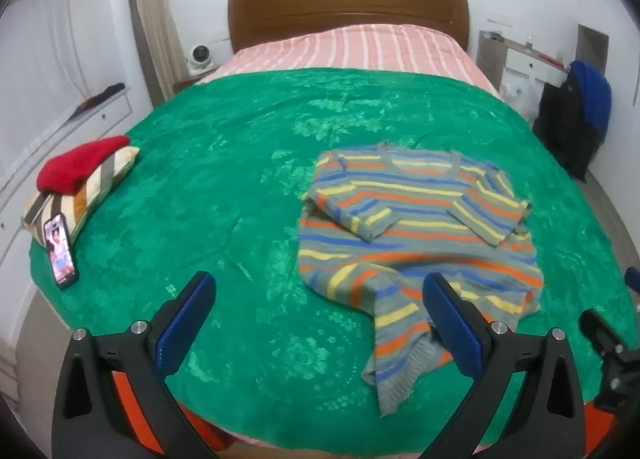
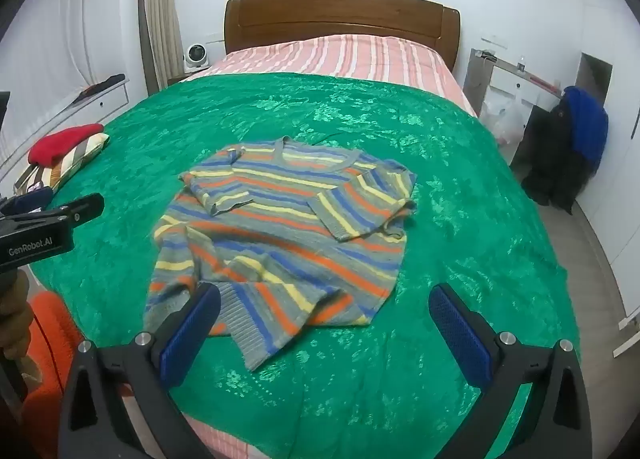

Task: Fold small clothes
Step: 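Move both tools toward the hem of the striped sweater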

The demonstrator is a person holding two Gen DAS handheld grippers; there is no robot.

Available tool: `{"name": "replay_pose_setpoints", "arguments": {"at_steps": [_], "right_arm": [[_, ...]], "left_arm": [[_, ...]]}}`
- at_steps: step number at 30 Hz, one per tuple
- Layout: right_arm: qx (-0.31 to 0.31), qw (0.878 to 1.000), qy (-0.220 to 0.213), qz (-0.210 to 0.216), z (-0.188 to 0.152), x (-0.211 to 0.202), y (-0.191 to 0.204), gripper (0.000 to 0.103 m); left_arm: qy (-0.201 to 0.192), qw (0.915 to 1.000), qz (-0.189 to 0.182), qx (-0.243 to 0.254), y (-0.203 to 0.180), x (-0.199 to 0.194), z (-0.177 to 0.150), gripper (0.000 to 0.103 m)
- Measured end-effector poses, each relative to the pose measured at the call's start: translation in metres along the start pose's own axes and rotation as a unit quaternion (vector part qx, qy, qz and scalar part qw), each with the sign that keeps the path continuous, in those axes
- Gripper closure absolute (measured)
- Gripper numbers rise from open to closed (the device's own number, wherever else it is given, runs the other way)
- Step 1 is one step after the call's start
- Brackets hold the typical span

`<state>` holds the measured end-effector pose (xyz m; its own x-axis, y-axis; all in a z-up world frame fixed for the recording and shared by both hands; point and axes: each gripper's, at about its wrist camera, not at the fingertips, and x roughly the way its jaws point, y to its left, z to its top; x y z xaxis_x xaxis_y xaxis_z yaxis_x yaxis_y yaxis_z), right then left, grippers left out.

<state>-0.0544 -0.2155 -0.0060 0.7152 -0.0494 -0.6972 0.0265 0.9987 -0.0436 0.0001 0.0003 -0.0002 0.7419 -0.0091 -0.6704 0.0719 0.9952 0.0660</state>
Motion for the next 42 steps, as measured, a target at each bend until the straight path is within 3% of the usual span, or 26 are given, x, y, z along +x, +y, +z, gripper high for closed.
{"name": "replay_pose_setpoints", "arguments": {"at_steps": [5, 10, 42], "right_arm": [[-0.001, 1.000, 0.000, -0.002, -0.001, 0.000, -0.001, 0.000], [-0.005, 1.000, 0.009, 0.002, -0.012, 0.004, 0.014, 0.000], [0.013, 1.000, 0.013, -0.017, -0.013, 0.004, 0.005, 0.000]], "left_arm": [[0.001, 1.0000, -0.002, 0.008, -0.005, -0.003, -0.005, 0.000], [0.026, 0.9995, -0.013, 0.011, -0.011, 0.002, -0.006, 0.000], [0.025, 0.9983, -0.016, 0.050, -0.030, -0.001, -0.018, 0.000]]}}
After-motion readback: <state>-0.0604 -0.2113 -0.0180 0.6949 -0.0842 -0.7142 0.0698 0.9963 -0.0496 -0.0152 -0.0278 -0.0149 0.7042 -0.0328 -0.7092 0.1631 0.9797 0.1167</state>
